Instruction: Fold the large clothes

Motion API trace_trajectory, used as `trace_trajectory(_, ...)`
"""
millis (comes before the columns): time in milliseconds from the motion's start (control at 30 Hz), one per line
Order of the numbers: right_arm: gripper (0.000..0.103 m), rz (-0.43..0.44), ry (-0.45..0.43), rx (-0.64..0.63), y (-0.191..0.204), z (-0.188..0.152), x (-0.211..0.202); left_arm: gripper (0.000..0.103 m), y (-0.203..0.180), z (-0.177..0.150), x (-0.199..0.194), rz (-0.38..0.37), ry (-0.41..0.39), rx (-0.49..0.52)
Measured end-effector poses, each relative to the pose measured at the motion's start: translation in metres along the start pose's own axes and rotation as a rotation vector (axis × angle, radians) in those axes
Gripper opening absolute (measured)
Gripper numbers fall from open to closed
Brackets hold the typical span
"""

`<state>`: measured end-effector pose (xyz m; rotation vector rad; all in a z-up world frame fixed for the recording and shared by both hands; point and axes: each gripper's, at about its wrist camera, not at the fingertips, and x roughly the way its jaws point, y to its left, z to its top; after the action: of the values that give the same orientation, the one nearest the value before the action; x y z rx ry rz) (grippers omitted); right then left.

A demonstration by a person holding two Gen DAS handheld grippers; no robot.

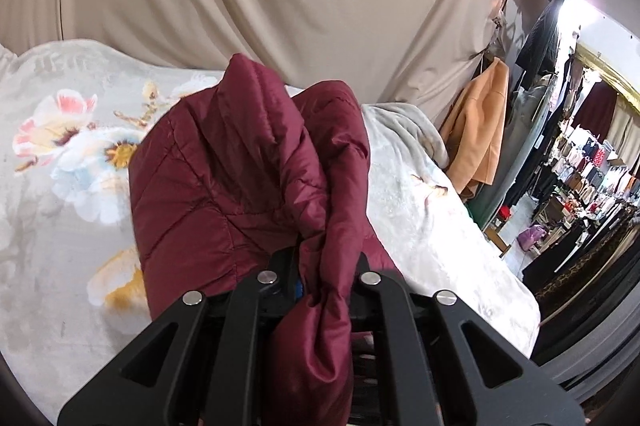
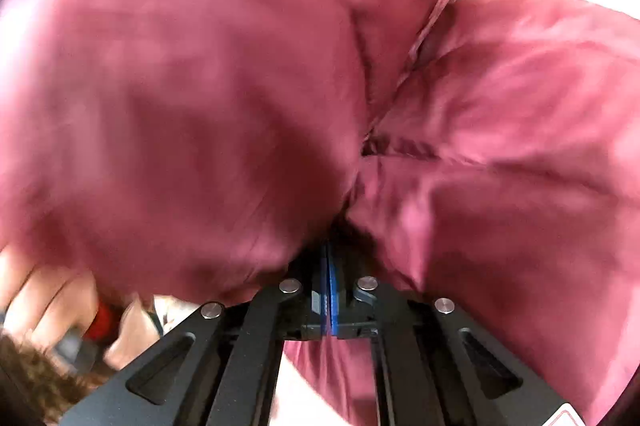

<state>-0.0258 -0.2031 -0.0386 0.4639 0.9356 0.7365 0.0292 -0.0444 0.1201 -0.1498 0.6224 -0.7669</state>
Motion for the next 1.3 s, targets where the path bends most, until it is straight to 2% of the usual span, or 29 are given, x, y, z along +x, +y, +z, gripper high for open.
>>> trace_trajectory(67,0.005,0.045,0.044,0.014,-0.002,-0.010,0.001,0.009,-0.003,0.002,0.001,0.004,-0.006,0.003)
trace_trajectory(133,0.004,0.032,0.102,-0.005,-0.001,-0.018,0.018,0.009,-0.008,0.004,0.006,-0.004,0.000,0.005)
trace_trajectory(167,0.004,0.014,0.104,-0.026,0.000,-0.021,0.025,0.009,-0.009,0.004,0.008,-0.003,0.003,0.005)
trace_trajectory(267,0.004,0.070,0.094,0.019,-0.004,-0.017,0.029,0.009,-0.021,0.002,0.025,0.001,0.032,0.016)
trace_trajectory(367,0.004,0.054,0.079,0.039,-0.007,-0.023,0.004,0.009,-0.030,0.001,0.037,-0.006,0.053,0.025)
trace_trajectory(433,0.004,0.002,0.012,0.040,-0.010,-0.028,-0.030,0.009,-0.037,0.000,0.044,0.003,0.064,0.044)
trace_trajectory(533,0.004,-0.179,-0.180,0.096,-0.026,-0.042,-0.103,0.008,-0.044,-0.005,0.053,0.002,0.085,0.060)
trace_trajectory(600,0.004,-0.242,-0.304,0.178,-0.048,-0.053,-0.151,0.008,-0.047,-0.008,0.061,-0.008,0.103,0.061)
trace_trajectory(667,0.004,-0.281,-0.334,0.224,-0.065,-0.058,-0.169,0.008,-0.054,-0.011,0.071,-0.014,0.121,0.067)
trace_trajectory(733,0.004,-0.346,-0.318,0.255,-0.078,-0.061,-0.167,0.008,-0.064,-0.018,0.084,-0.022,0.151,0.080)
trace_trajectory(867,0.003,-0.288,-0.258,0.296,-0.090,-0.060,-0.133,0.009,-0.081,-0.031,0.107,-0.020,0.202,0.107)
trace_trajectory(1033,0.000,-0.258,-0.262,0.319,-0.103,-0.049,-0.127,0.009,-0.093,-0.049,0.144,0.013,0.268,0.128)
trace_trajectory(1133,0.000,-0.224,-0.277,0.344,-0.130,-0.058,-0.156,0.009,-0.095,-0.063,0.172,0.037,0.314,0.138)
trace_trajectory(1300,0.000,-0.188,-0.314,0.377,-0.133,-0.073,-0.171,0.011,-0.090,-0.076,0.195,0.051,0.345,0.131)
